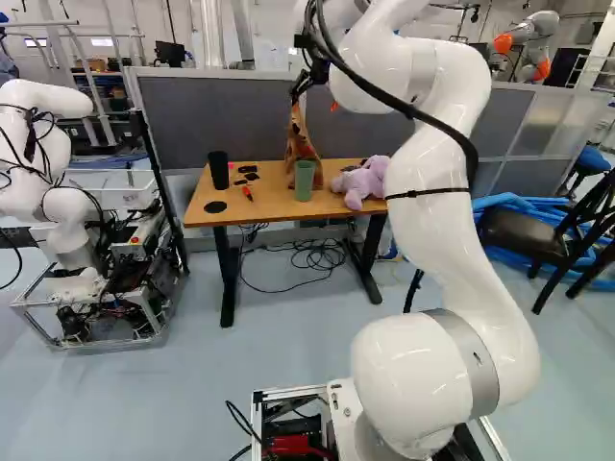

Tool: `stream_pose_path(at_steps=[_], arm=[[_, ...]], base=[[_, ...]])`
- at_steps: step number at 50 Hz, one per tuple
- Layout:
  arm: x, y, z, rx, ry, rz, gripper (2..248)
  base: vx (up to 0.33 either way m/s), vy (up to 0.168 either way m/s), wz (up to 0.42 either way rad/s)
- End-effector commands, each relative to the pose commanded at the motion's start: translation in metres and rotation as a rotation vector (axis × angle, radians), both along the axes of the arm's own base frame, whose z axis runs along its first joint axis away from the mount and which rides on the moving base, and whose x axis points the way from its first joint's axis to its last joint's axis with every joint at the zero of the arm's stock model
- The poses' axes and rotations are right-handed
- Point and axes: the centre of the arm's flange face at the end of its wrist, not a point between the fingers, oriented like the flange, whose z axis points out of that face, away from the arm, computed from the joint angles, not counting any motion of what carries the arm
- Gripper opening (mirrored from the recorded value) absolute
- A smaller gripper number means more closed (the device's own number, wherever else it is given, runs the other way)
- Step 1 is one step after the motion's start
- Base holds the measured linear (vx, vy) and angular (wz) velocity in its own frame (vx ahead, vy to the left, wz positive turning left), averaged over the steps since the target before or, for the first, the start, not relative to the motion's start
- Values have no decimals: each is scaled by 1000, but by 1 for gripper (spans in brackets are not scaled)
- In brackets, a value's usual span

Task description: Pick up the bag on the ground and place it on the table

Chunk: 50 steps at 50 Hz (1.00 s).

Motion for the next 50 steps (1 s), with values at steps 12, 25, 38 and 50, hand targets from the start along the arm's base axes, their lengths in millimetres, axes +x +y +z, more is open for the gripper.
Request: stream_pose_path(at_steps=[12,25,38,50], arm=[[-12,-3,-21,2,-55,-4,247],[-31,-7,-48,5,-116,-8,247],[-56,-10,-76,7,-178,-12,247],[-84,-14,-104,9,-235,-16,247]], base=[[0,0,0],[0,0,0],[0,0,0],[0,0,0]])
